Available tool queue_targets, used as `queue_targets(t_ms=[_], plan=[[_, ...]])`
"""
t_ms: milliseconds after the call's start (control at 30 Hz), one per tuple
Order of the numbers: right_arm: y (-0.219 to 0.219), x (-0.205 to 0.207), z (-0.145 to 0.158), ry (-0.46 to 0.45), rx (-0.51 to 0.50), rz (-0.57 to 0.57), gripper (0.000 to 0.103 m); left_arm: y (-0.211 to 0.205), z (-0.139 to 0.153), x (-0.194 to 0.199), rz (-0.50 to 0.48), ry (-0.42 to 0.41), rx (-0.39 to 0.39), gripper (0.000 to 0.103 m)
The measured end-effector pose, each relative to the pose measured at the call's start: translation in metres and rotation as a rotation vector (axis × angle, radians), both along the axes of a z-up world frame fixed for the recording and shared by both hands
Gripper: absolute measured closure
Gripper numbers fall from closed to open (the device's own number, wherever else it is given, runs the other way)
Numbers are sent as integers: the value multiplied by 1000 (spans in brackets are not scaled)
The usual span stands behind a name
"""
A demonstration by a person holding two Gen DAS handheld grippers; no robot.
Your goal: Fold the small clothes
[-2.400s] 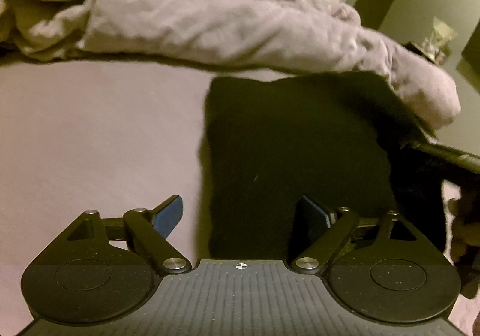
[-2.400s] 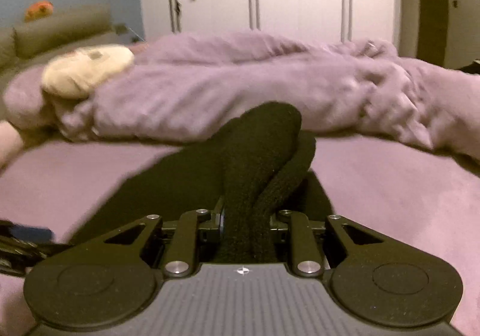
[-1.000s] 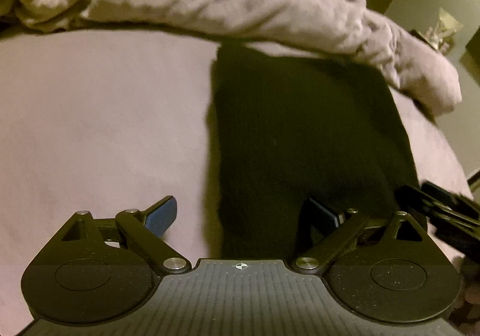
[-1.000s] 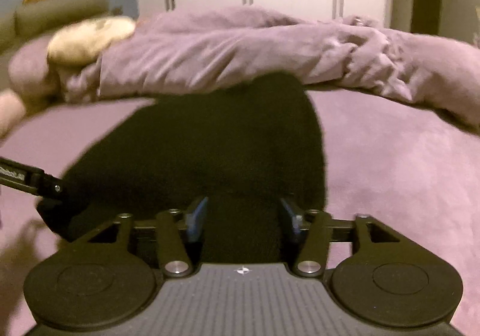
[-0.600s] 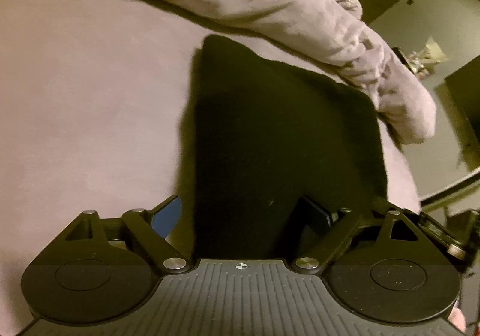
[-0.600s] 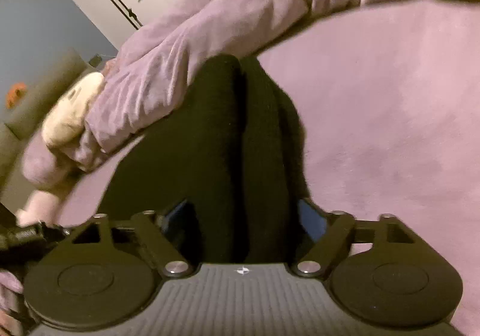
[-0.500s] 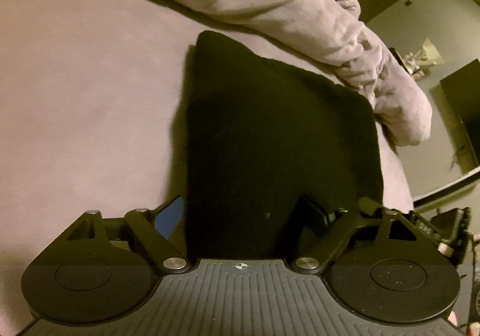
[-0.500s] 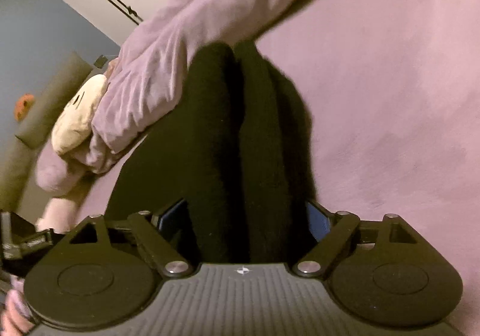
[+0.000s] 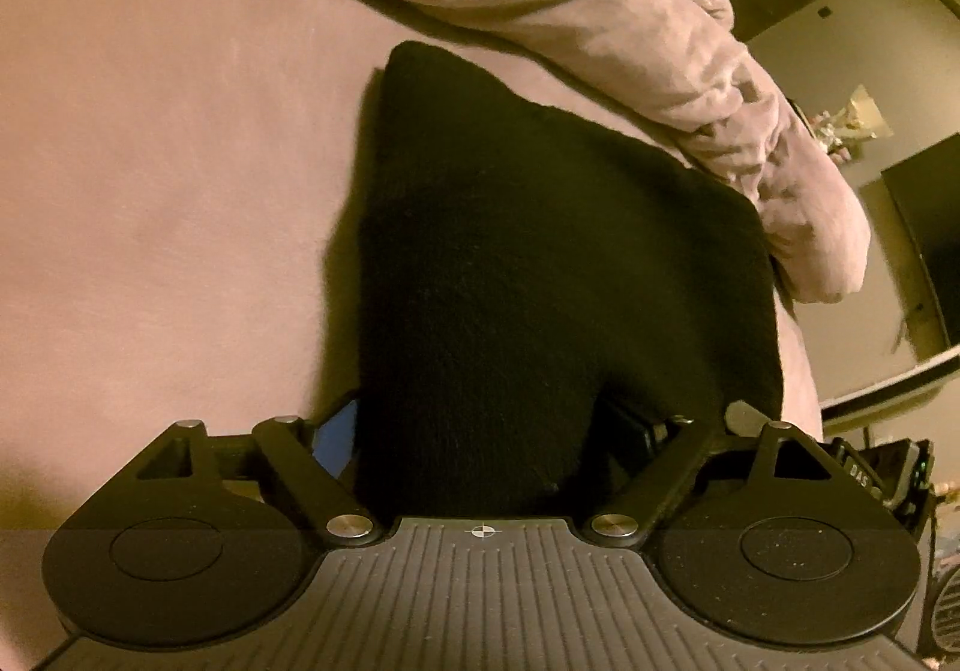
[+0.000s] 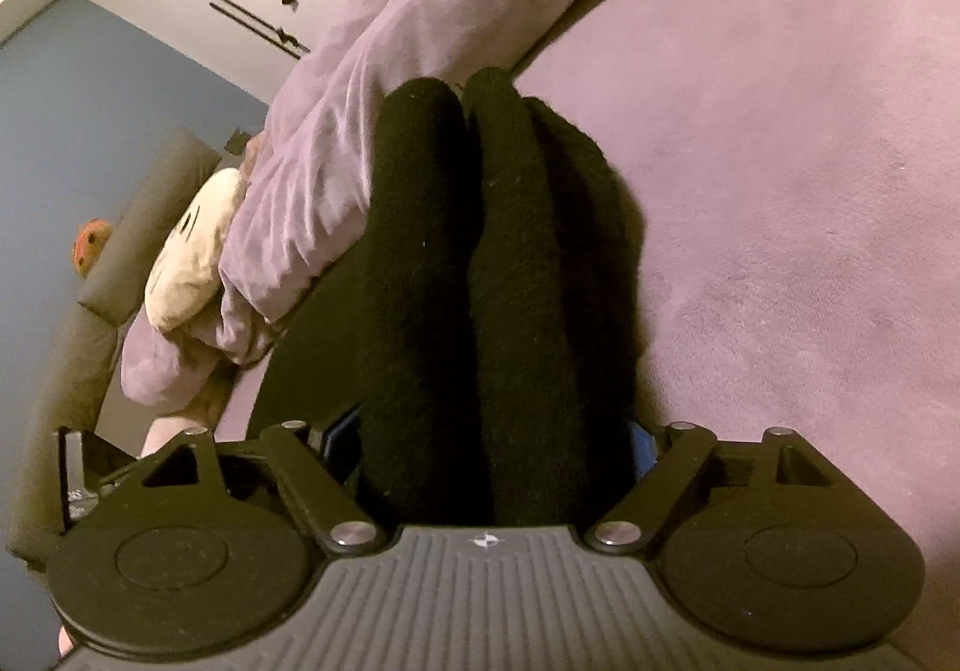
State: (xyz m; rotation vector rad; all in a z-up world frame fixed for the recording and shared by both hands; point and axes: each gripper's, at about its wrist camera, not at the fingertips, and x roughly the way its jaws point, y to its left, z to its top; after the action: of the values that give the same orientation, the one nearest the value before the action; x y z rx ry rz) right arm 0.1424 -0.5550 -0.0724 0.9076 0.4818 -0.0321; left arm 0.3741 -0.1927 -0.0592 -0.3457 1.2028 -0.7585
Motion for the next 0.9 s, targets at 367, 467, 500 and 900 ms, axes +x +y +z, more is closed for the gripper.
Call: queue_targets(t_ms=[367, 467, 500, 900], plan=[[3, 19, -3, -10, 2, 6, 31, -5, -4, 6, 26, 15, -8, 28], [9, 16, 2, -10, -10, 22, 43, -6, 4, -1, 1, -44, 1, 34], [12, 15, 5, -10, -17, 29, 45, -6, 7, -3, -1, -59, 2, 36], [63, 37, 34, -51, -50, 141, 47, 37, 38, -11, 52, -178, 38, 43]])
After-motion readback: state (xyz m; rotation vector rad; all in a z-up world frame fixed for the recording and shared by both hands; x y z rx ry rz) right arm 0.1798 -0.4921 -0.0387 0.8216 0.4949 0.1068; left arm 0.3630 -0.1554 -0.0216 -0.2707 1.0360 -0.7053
